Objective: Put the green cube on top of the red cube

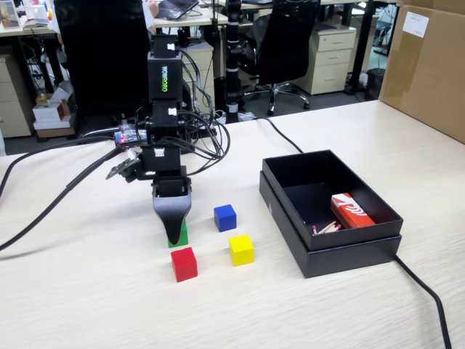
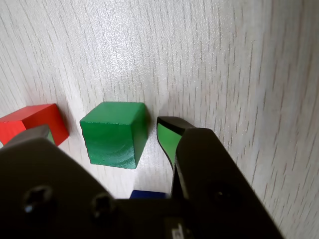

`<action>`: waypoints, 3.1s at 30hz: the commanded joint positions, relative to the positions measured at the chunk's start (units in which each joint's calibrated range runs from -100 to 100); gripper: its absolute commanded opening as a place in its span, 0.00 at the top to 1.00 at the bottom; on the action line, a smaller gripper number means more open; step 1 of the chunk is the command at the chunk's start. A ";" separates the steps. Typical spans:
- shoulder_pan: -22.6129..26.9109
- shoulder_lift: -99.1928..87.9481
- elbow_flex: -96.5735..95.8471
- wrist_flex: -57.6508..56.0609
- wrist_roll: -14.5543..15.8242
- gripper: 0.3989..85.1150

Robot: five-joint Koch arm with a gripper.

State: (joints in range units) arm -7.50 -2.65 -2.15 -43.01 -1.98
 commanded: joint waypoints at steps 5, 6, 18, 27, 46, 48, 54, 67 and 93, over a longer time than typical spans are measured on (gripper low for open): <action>0.05 -0.04 2.78 -0.40 -0.88 0.67; 0.05 -0.04 2.78 -0.40 -0.98 0.69; -0.10 -1.42 2.33 -0.40 -1.71 0.99; 0.68 -9.91 17.74 -2.13 -0.05 0.99; 1.42 17.40 38.59 -3.68 0.68 0.99; 1.42 17.86 38.41 -3.68 0.68 0.99; 1.56 17.97 37.23 -3.68 0.83 0.99; 1.66 16.71 34.51 -3.77 1.12 0.99; 1.32 15.68 35.24 -5.24 0.73 0.52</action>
State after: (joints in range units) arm -6.18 17.02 30.35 -47.89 -0.76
